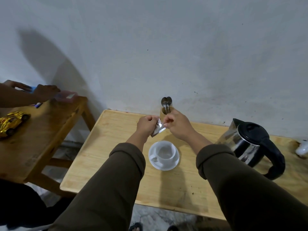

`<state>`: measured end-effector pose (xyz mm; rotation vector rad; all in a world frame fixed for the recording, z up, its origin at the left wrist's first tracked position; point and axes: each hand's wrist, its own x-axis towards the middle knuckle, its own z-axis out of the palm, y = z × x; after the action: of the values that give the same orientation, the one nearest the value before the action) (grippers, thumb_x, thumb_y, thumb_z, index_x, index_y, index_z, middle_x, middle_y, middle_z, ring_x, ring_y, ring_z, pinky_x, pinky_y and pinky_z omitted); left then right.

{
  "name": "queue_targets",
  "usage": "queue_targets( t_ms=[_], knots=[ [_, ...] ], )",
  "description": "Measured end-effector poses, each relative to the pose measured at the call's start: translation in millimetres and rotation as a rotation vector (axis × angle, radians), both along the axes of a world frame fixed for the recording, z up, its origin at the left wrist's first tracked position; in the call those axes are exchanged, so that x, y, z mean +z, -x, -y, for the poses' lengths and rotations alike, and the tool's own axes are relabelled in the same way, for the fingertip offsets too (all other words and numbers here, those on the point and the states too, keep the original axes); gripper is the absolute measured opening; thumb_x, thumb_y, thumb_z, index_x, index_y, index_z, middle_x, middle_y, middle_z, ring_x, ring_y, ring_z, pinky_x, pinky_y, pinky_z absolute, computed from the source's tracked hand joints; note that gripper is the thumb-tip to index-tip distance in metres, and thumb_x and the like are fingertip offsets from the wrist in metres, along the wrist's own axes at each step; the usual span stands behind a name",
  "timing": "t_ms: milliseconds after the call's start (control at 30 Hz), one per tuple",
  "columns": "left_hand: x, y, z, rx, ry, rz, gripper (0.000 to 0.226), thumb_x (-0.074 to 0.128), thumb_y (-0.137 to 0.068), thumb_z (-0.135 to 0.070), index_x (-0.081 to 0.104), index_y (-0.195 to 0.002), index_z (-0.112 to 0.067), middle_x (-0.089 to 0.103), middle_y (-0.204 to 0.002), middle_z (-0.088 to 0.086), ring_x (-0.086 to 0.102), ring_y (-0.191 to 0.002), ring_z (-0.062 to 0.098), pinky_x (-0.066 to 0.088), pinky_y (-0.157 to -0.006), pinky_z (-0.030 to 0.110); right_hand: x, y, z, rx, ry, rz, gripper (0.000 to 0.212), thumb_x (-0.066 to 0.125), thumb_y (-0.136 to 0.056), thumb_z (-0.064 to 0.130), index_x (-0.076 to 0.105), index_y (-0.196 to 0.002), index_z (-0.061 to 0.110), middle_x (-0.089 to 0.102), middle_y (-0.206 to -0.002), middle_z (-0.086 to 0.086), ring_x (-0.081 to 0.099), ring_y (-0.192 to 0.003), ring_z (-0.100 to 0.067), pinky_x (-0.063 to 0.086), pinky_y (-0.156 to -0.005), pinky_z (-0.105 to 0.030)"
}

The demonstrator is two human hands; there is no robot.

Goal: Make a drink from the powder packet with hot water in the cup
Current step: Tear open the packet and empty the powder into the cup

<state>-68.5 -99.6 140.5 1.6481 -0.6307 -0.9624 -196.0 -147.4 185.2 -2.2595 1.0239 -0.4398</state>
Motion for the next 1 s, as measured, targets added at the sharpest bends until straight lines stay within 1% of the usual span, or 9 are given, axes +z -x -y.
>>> queue_targets(
  t_ms=[200, 300, 400, 533, 600, 667, 767, 867, 1000],
  knots=[
    [1, -1, 0, 0.050, -0.012, -0.012, 0.034, 0.050, -0.094, -0.018, 0.064, -0.063, -0.015, 0.060, -0.056, 0.004, 0.047, -0.045, 0.017, 0.037, -0.044, 0.022, 4, 11, 1, 0.036, -0.042, -0.018, 0.006, 0.063, -0.085, 0.005, 0.066, -0.086, 0.001, 0.051, -0.095, 0.001, 0.050, -0.086, -0.015, 0.037, -0.080, -0.024],
    [0, 1, -1, 0.061, -0.013, -0.039, 0.037, 0.050, -0.094, -0.016, 0.063, -0.059, -0.014, 0.057, -0.042, -0.001, 0.042, -0.036, 0.016, 0.034, -0.037, 0.020, 4, 14, 0, 0.053, -0.054, -0.012, 0.005, 0.063, -0.085, 0.005, 0.062, -0.080, 0.008, 0.053, -0.097, 0.002, 0.051, -0.087, -0.015, 0.040, -0.083, -0.024],
    [-3, 5, 0, 0.065, -0.015, -0.067, 0.040, 0.048, -0.096, -0.018, 0.061, -0.058, -0.012, 0.057, -0.047, 0.004, 0.044, -0.036, 0.017, 0.034, -0.040, 0.023, 4, 15, -1, 0.057, -0.068, -0.001, 0.012, 0.063, -0.084, 0.005, 0.058, -0.077, 0.013, 0.059, -0.099, -0.002, 0.055, -0.090, -0.020, 0.043, -0.086, -0.029],
    [-9, 9, -1, 0.052, -0.021, -0.111, 0.042, 0.046, -0.097, -0.018, 0.059, -0.058, -0.010, 0.059, -0.046, 0.003, 0.048, -0.030, 0.009, 0.036, -0.044, 0.023, 2, 16, -3, 0.050, -0.128, -0.019, 0.011, 0.058, -0.087, 0.003, 0.060, -0.081, 0.013, 0.062, -0.089, -0.005, 0.054, -0.084, -0.018, 0.042, -0.071, -0.020],
    [-14, 11, -1, 0.072, -0.050, -0.122, 0.038, 0.048, -0.096, -0.019, 0.061, -0.060, -0.012, 0.059, -0.045, 0.000, 0.048, -0.036, 0.013, 0.038, -0.046, 0.025, -2, 14, -6, 0.043, -0.138, -0.023, 0.011, 0.054, -0.088, 0.000, 0.059, -0.082, 0.007, 0.065, -0.087, -0.010, 0.057, -0.082, -0.021, 0.041, -0.067, -0.017],
    [-20, 11, -2, 0.091, -0.114, -0.127, 0.030, 0.052, -0.094, -0.022, 0.062, -0.066, -0.015, 0.061, -0.055, 0.003, 0.052, -0.048, 0.017, 0.043, -0.051, 0.026, -9, 11, -9, 0.043, -0.110, -0.042, 0.008, 0.052, -0.087, -0.001, 0.059, -0.085, 0.001, 0.065, -0.085, -0.013, 0.058, -0.081, -0.025, 0.041, -0.066, -0.022],
    [-34, 11, -2, 0.057, -0.197, -0.164, 0.027, 0.054, -0.093, -0.019, 0.062, -0.067, -0.014, 0.060, -0.071, 0.011, 0.057, -0.060, 0.023, 0.051, -0.052, 0.027, -24, 11, -15, 0.081, -0.070, -0.099, 0.011, 0.054, -0.084, -0.002, 0.060, -0.090, 0.004, 0.058, -0.082, -0.003, 0.052, -0.077, -0.017, 0.037, -0.063, -0.014],
    [-45, 10, -5, 0.043, -0.287, -0.179, 0.014, 0.061, -0.090, -0.016, 0.068, -0.084, -0.006, 0.065, -0.091, 0.019, 0.063, -0.081, 0.032, 0.059, -0.078, 0.042, -42, 17, -19, 0.105, -0.090, -0.173, 0.024, 0.054, -0.078, -0.006, 0.061, -0.097, 0.006, 0.055, -0.088, -0.001, 0.051, -0.081, -0.015, 0.040, -0.067, -0.012],
    [-64, 9, -3, -0.013, -0.432, -0.159, 0.026, 0.066, -0.083, -0.012, 0.068, -0.100, 0.009, 0.070, -0.100, 0.024, 0.069, -0.094, 0.035, 0.058, -0.090, 0.048, -64, 25, -25, 0.107, -0.123, -0.252, 0.027, 0.063, -0.072, -0.003, 0.061, -0.096, 0.007, 0.053, -0.089, 0.000, 0.051, -0.082, -0.016, 0.042, -0.071, -0.023]
  ],
)
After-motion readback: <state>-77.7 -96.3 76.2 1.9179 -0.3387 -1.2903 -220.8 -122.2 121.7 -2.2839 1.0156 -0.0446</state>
